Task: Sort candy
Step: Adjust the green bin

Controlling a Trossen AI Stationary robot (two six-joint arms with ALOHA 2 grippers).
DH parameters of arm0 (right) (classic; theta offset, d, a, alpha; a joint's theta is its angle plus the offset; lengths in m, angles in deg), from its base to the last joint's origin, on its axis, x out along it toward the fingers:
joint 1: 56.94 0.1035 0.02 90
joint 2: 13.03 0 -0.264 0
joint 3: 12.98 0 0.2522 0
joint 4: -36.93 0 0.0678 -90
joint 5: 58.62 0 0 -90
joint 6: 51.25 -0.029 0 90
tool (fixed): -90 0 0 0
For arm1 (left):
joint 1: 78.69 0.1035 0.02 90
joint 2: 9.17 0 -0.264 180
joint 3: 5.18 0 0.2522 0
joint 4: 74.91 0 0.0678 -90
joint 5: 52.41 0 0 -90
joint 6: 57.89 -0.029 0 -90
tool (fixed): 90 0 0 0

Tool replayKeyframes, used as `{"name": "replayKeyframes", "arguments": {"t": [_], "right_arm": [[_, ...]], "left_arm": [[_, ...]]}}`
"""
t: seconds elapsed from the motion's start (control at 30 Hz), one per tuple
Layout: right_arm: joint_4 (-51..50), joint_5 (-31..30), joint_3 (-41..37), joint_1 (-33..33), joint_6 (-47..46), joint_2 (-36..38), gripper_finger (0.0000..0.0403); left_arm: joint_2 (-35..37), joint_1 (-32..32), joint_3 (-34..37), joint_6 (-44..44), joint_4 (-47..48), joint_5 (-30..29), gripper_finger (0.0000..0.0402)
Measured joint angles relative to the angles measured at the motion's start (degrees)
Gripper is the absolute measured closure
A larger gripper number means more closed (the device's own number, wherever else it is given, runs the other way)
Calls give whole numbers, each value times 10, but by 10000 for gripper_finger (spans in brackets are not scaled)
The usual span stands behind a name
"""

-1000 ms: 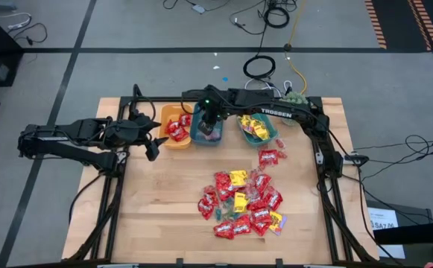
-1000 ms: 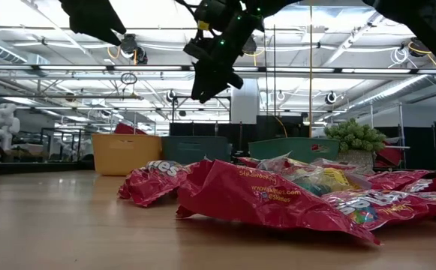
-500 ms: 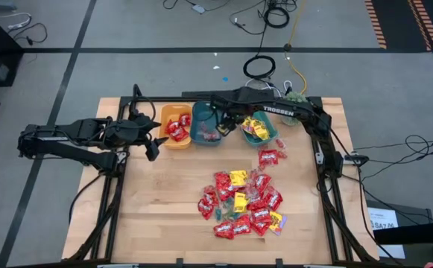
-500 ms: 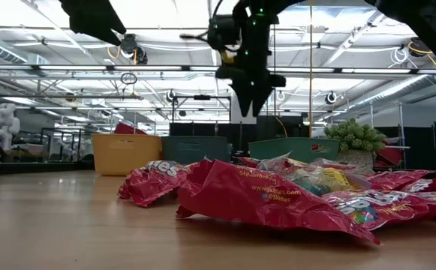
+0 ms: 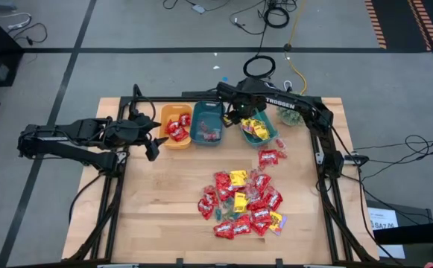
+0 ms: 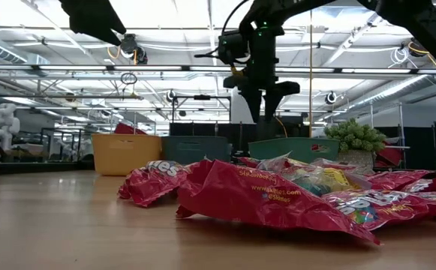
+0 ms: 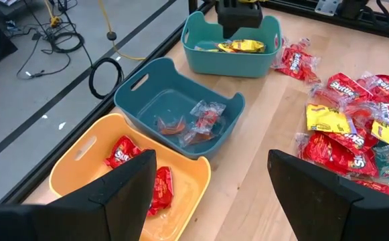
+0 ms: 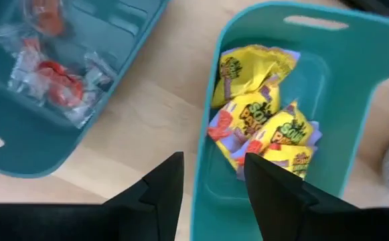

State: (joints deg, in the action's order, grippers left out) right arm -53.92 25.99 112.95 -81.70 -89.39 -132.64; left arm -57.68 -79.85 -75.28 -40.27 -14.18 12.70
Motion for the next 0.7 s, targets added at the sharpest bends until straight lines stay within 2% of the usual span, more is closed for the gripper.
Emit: {"name": "replayKeyframes", "arguments": {"t": [0.1, 0.3, 0.5, 0.7], "right_arm": [[9, 21, -28, 0, -7, 0, 254], [22, 10, -82, 0, -17, 0, 255], [62, 40, -105, 10, -33, 0, 255], [63, 25, -107, 13, -42, 2, 255]], "left_arm": [[0, 0, 0, 0, 0, 0, 104], [0, 0, 0, 0, 0, 0, 104], [0, 0, 0, 0, 0, 0, 104], [0, 0, 0, 0, 0, 0, 104]]}}
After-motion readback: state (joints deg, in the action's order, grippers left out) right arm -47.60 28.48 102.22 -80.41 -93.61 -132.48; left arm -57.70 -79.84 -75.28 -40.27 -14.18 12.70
